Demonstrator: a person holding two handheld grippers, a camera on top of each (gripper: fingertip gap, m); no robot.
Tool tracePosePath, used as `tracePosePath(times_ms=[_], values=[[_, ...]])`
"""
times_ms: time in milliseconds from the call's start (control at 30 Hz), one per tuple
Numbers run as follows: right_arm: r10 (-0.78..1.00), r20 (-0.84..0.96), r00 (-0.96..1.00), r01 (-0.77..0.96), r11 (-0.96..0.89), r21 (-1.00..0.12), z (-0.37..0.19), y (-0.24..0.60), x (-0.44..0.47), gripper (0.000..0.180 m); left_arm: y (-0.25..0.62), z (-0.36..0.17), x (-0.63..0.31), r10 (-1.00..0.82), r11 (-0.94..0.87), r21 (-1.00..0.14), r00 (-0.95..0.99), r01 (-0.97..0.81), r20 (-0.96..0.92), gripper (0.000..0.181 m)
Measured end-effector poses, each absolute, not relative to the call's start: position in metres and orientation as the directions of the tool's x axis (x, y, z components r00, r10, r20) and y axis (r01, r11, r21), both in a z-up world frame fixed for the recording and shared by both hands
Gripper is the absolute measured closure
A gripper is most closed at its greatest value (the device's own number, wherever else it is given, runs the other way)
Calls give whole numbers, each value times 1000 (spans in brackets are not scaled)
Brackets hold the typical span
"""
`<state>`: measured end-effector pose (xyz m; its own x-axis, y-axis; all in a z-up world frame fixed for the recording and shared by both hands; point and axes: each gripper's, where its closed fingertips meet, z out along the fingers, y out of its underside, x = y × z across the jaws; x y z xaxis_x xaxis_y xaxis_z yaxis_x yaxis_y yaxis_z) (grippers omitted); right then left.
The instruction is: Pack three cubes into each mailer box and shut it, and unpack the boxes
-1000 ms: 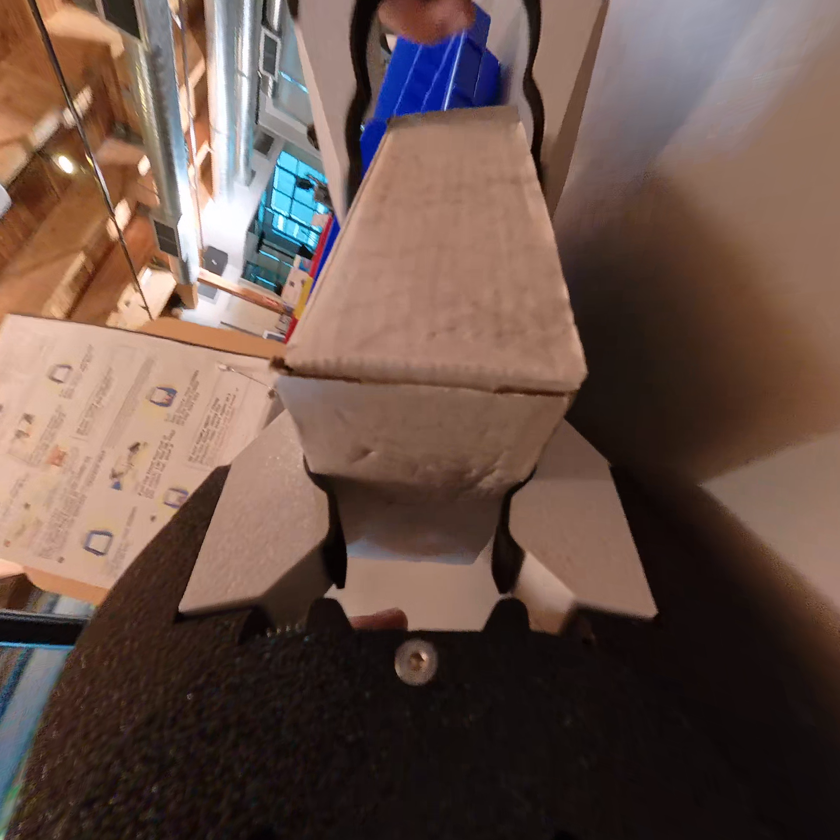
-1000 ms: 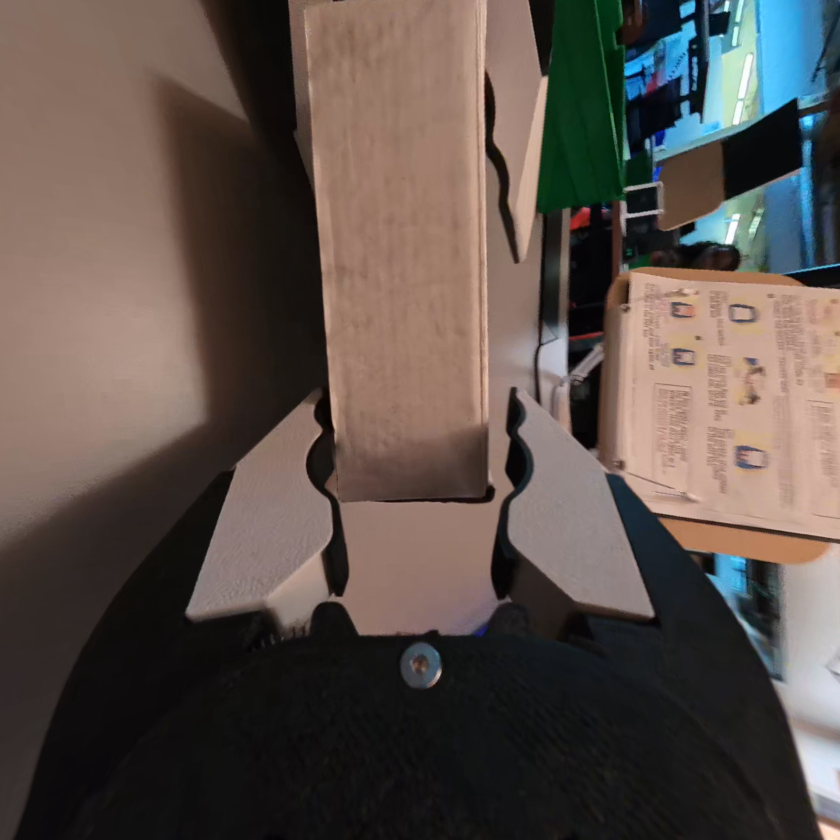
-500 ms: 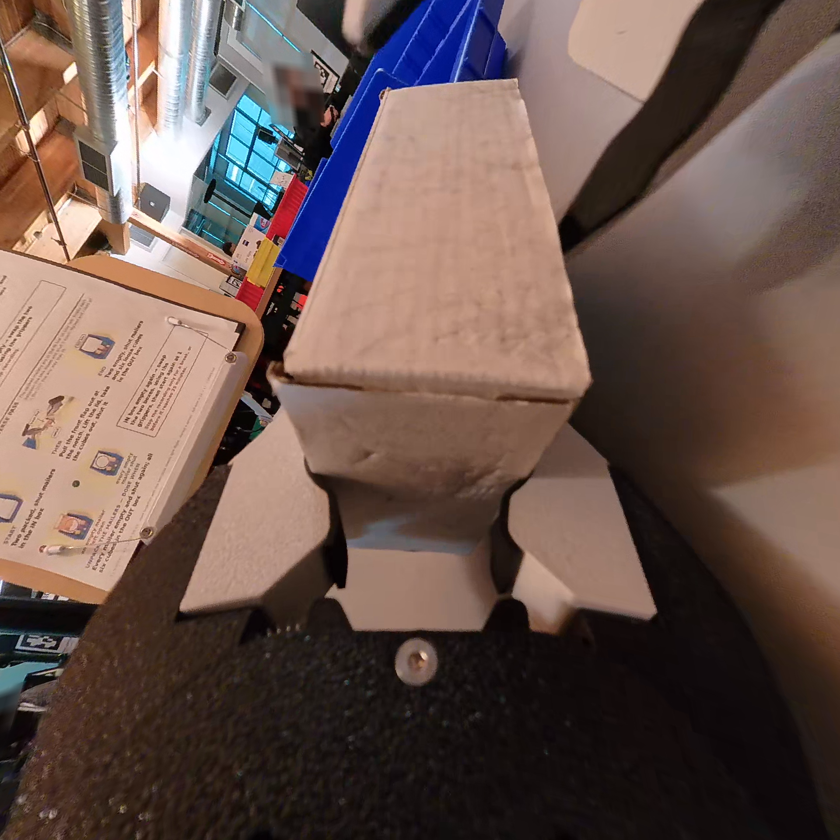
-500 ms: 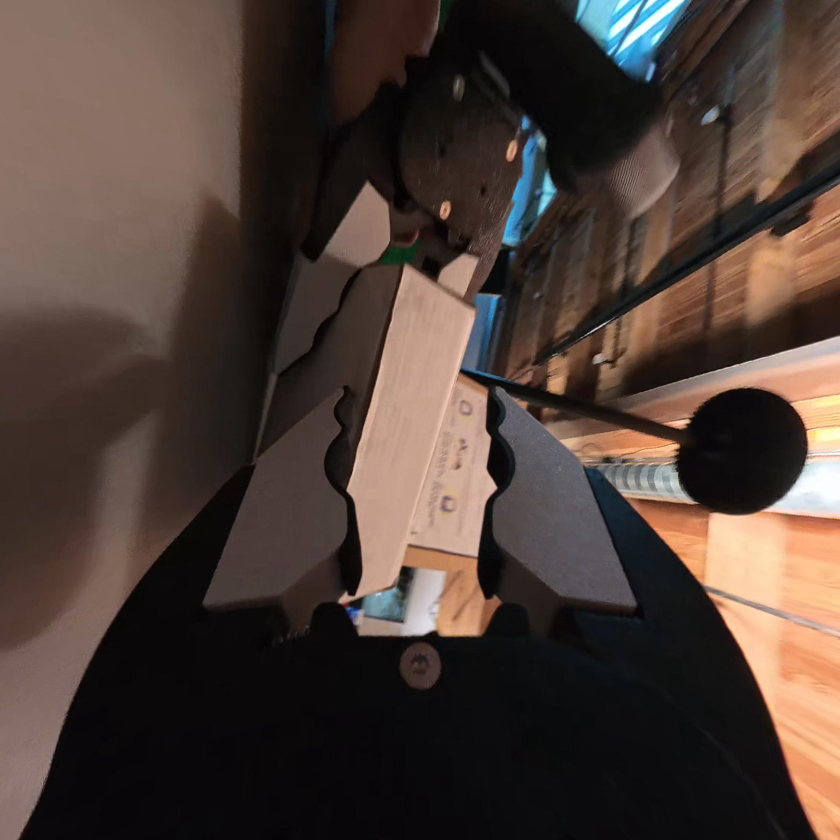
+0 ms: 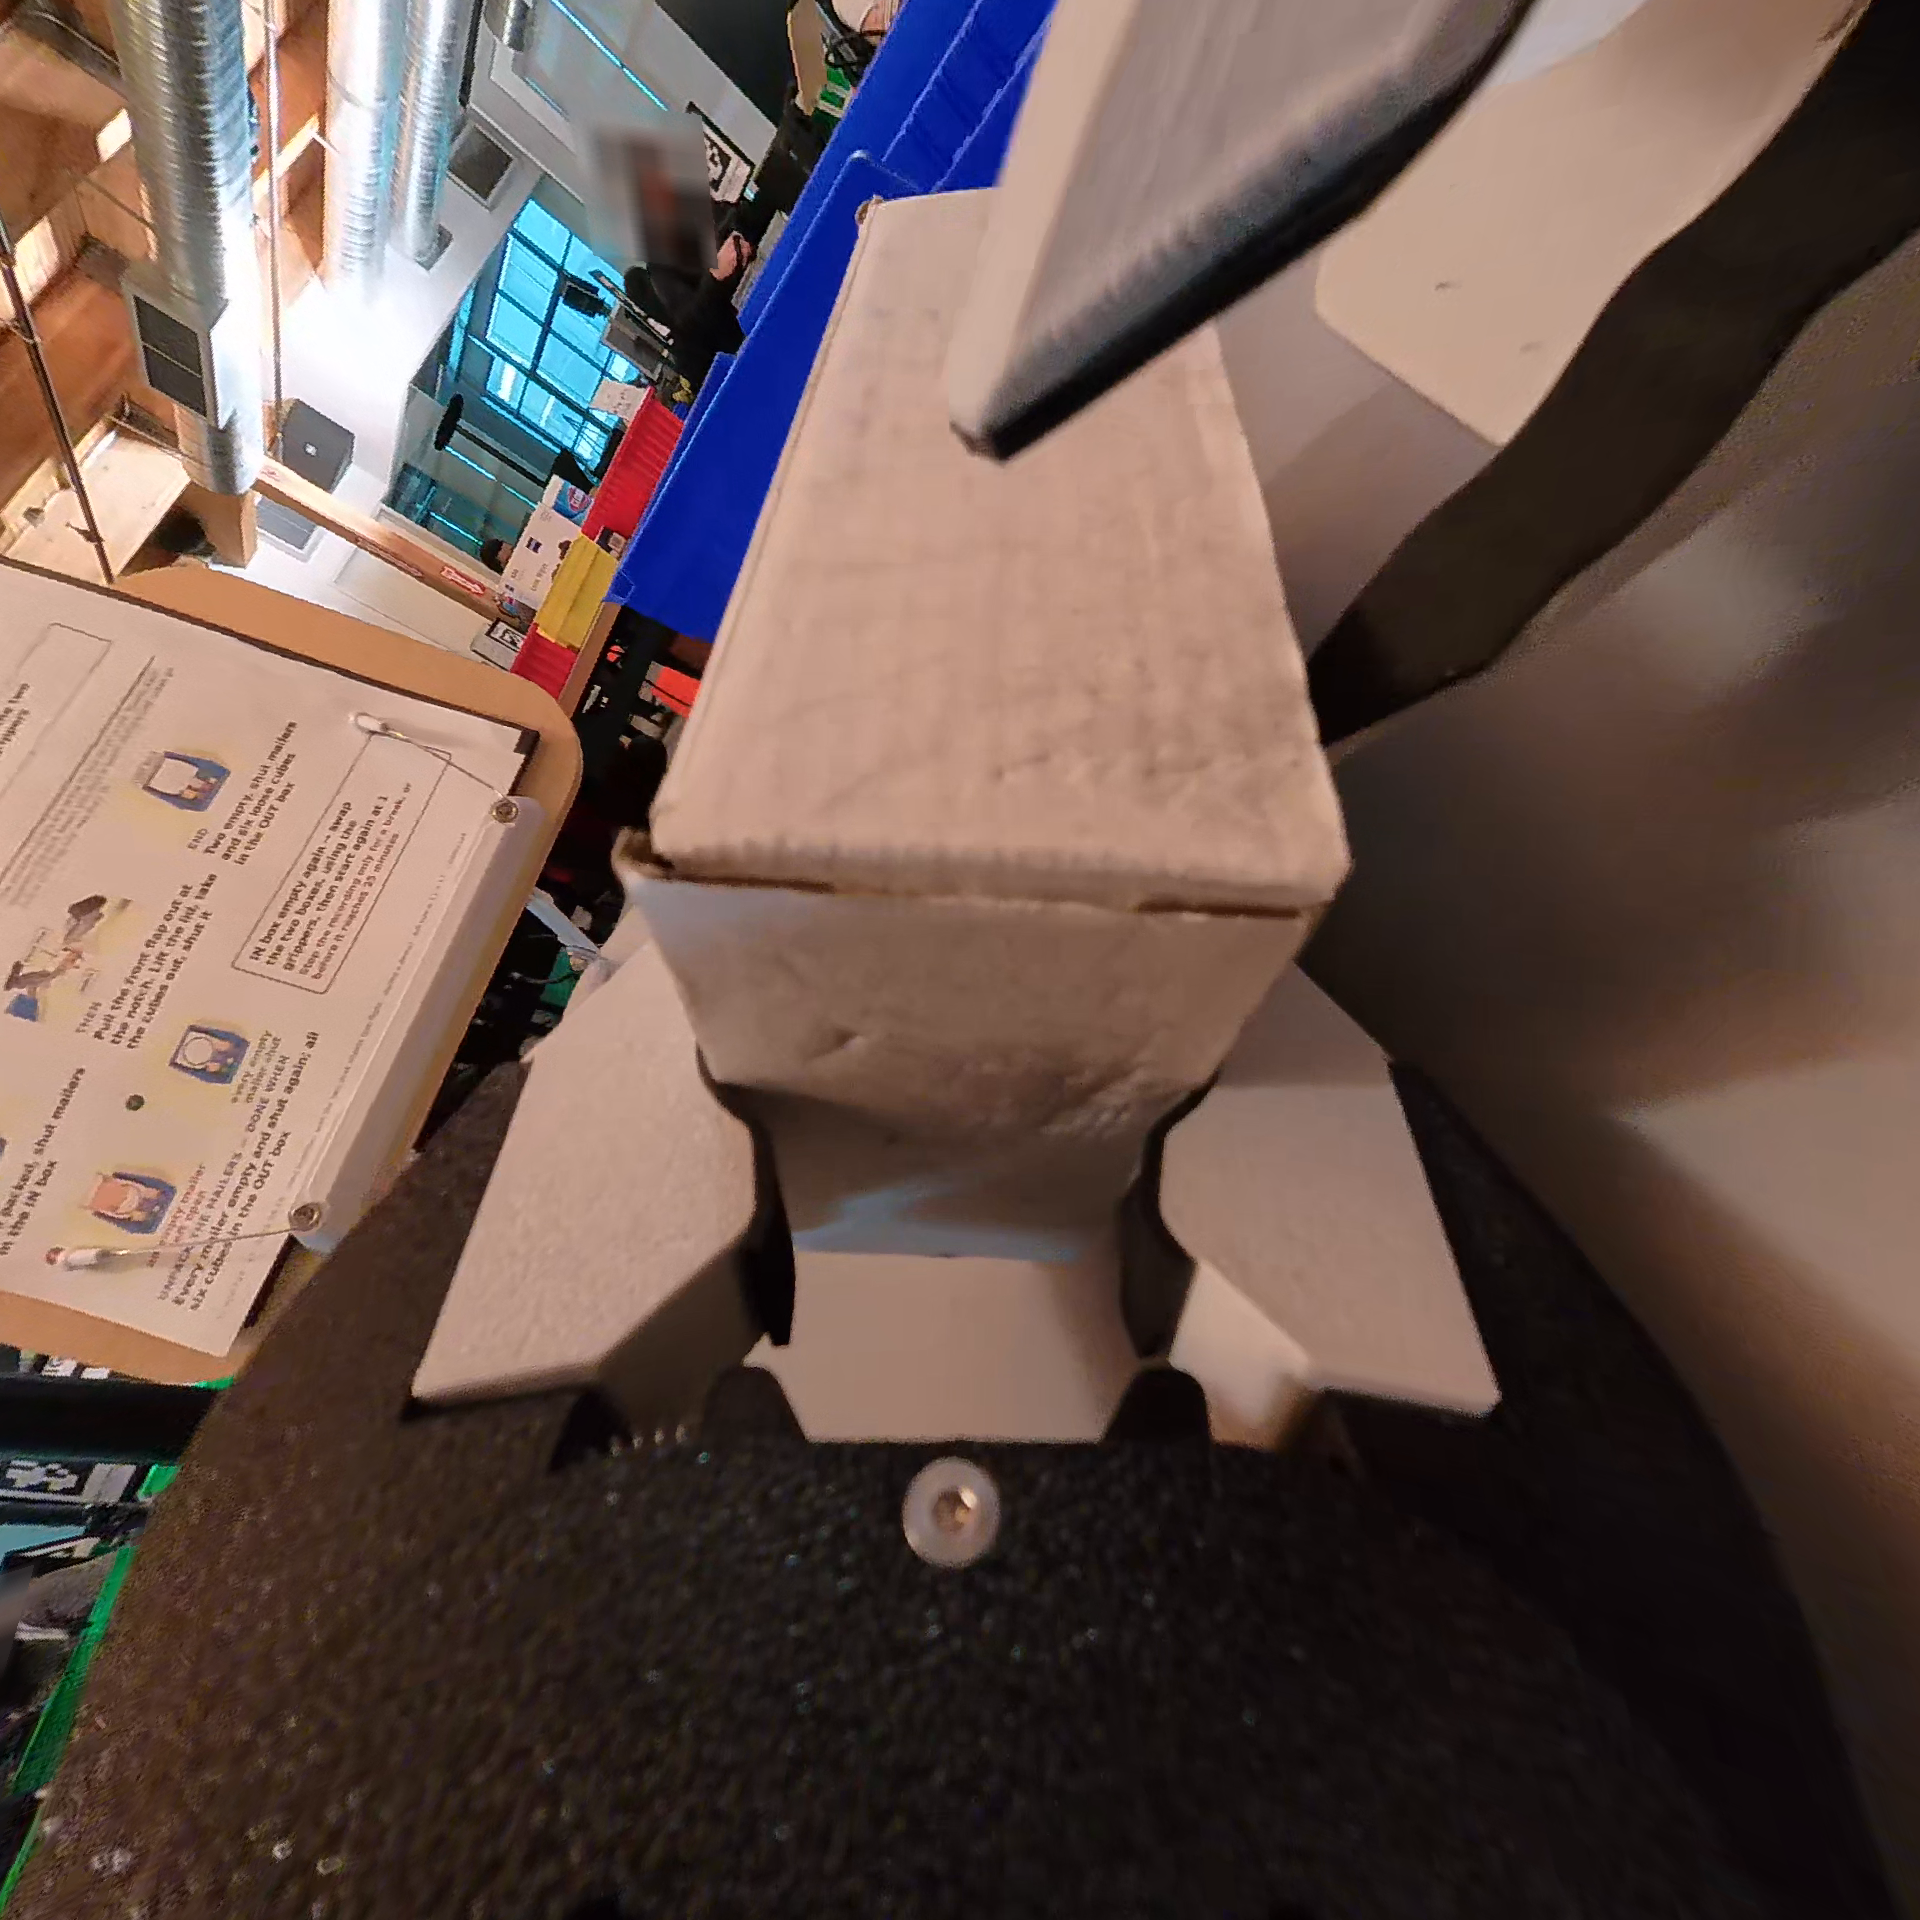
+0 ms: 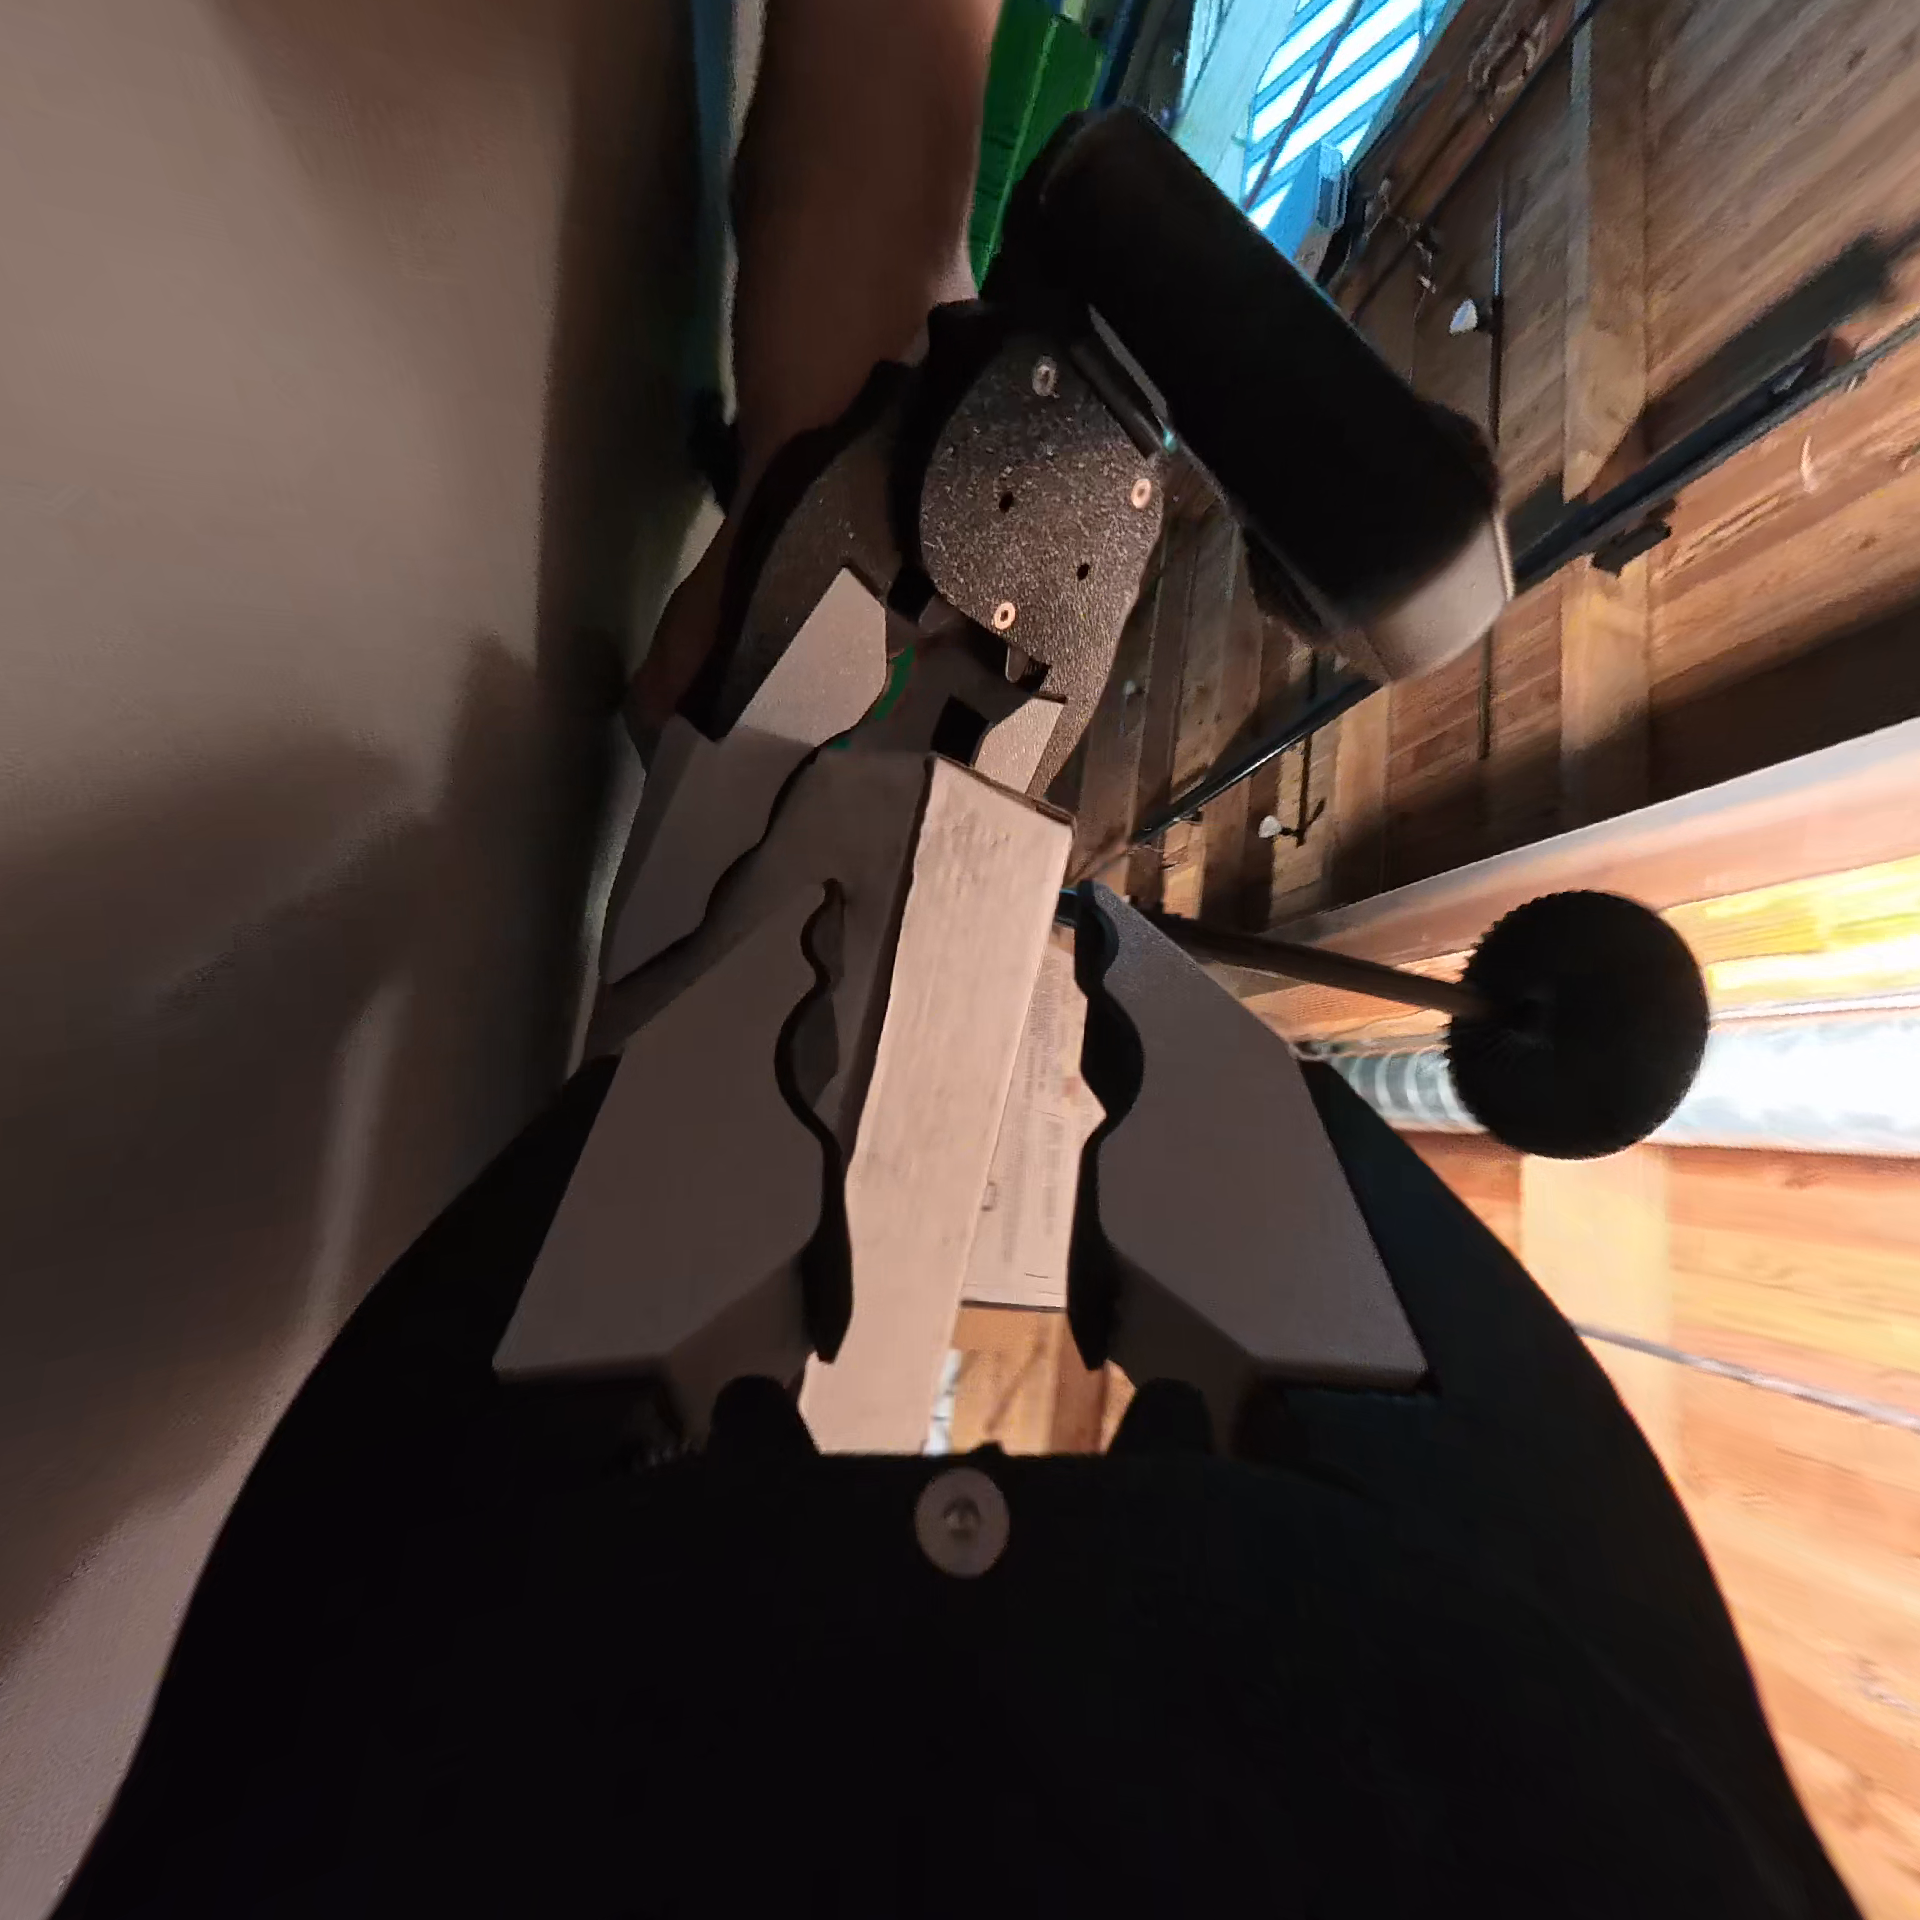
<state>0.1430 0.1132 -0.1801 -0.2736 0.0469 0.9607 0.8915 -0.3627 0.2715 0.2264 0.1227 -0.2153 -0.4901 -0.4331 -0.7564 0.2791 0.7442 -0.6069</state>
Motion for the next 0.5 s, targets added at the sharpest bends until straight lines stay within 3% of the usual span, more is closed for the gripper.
tracePosePath(times_ms=[33,300,500], values=[[34,971,-238,903,-361,234,-179,113,144,136,123,-215,227,-434,743,-609,-493,277,-754,106],[46,950,-308,875,-378,302,-183,117,144,137,122,-215,227,-436,739,-614,-499,275,-749,106],[9,964,-266,886,-391,248,-181,108,143,146,122,-216,228,-436,740,-614,-500,274,-748,106]])
